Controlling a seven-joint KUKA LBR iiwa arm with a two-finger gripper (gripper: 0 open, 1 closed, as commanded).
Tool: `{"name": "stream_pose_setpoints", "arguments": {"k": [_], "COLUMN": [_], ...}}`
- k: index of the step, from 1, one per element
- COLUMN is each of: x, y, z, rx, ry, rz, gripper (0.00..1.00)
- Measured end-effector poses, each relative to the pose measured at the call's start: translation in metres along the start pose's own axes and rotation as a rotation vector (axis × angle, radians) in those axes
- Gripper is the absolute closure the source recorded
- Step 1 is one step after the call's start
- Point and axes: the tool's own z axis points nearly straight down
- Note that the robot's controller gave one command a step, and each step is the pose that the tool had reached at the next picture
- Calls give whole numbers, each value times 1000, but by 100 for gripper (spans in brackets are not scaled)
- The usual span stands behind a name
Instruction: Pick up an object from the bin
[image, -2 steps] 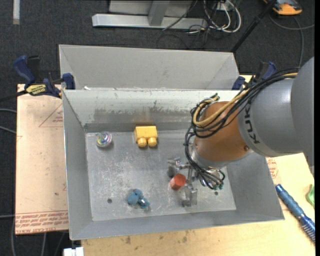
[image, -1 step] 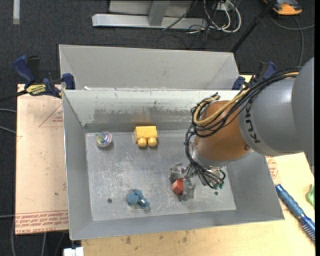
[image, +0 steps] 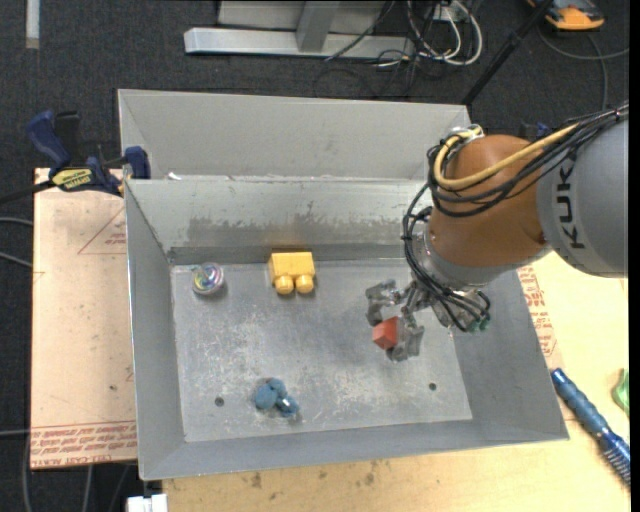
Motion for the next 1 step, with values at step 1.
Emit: {"name": "stream_pose_setpoints", "arguments": {"k": [1], "x": [18], "y": [8], "z": [-117], "rx": [0], "ry": [0], "rz": [13], "gripper": [100]}}
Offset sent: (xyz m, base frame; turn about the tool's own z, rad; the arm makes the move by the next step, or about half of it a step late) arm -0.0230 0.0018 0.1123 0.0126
